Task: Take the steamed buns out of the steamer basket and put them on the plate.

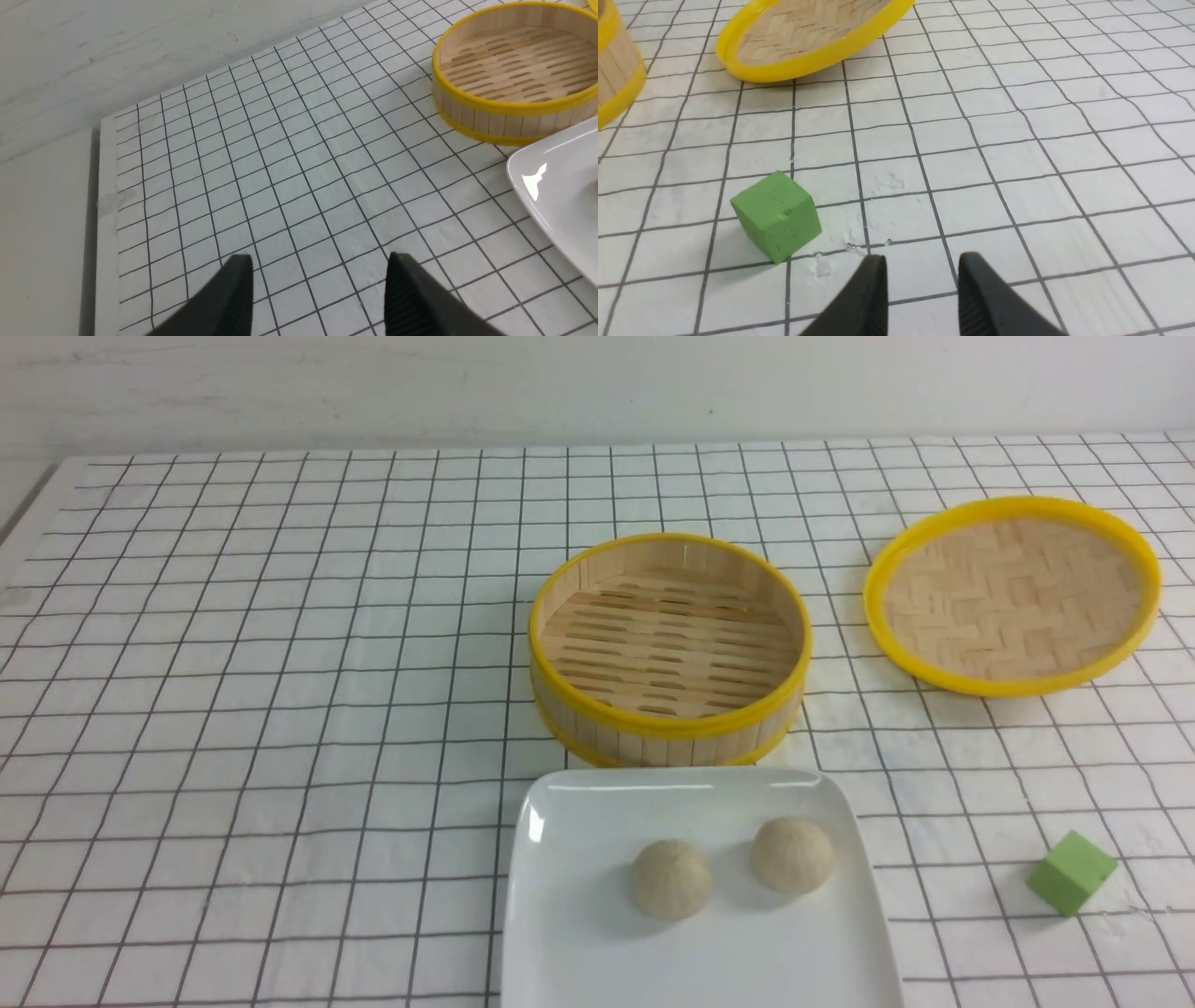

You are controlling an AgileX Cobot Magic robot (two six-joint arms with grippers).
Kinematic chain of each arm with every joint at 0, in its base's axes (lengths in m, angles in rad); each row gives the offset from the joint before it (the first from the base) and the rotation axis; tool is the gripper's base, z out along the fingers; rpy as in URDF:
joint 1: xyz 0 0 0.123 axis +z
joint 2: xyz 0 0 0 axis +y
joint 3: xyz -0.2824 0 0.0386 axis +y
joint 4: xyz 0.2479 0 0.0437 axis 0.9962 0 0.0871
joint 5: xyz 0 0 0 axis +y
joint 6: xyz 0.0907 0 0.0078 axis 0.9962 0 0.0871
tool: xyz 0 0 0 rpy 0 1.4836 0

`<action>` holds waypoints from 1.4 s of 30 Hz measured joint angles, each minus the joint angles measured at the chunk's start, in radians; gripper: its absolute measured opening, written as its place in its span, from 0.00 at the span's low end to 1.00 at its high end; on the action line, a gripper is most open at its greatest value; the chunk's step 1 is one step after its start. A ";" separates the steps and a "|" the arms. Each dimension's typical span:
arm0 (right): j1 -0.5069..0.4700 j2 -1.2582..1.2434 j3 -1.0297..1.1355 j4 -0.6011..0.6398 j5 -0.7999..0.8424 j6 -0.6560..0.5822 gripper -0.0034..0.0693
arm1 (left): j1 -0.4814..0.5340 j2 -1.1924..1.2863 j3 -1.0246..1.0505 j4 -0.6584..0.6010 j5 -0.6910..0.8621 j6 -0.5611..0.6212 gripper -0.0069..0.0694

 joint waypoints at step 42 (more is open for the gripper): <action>0.051 0.000 0.000 0.001 -0.001 -0.001 0.38 | 0.000 0.000 0.000 0.000 0.000 -0.019 0.61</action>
